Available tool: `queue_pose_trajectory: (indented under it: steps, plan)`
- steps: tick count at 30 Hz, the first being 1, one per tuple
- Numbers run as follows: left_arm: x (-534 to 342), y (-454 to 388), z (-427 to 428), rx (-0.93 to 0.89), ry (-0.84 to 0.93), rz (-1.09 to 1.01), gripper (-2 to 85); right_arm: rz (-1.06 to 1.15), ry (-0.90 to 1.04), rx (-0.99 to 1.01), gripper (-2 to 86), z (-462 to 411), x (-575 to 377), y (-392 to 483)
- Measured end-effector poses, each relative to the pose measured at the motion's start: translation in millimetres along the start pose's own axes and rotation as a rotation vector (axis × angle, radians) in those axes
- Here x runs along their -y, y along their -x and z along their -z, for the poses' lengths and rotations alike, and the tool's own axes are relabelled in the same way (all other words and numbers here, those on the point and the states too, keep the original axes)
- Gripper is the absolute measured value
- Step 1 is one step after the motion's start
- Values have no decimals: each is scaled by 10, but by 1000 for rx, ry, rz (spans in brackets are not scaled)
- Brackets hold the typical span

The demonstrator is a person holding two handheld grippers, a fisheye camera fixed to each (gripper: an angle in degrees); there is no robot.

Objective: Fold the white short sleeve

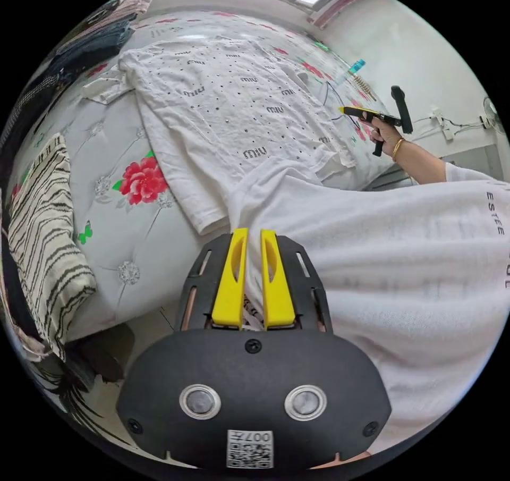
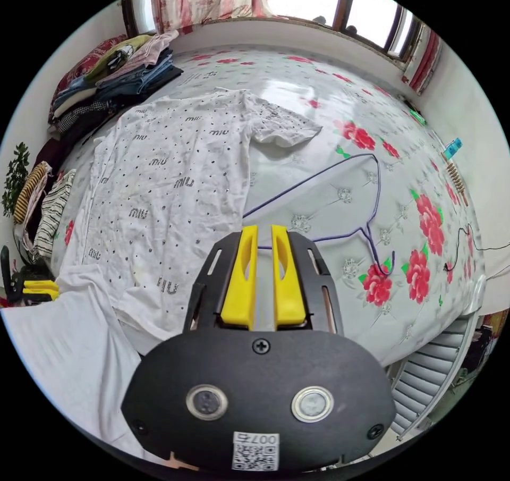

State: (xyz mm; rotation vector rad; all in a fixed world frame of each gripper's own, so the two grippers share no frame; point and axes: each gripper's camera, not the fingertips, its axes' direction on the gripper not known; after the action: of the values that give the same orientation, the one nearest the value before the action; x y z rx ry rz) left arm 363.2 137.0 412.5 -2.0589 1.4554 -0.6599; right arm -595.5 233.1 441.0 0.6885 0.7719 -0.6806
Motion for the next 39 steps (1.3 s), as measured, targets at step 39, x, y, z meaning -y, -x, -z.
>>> queue_pose_trajectory:
  steps: [39]
  plan:
    - [665, -31, -268, 228, -12, 95, 4, 204, 11, 26, -2, 394, -1343, 867]
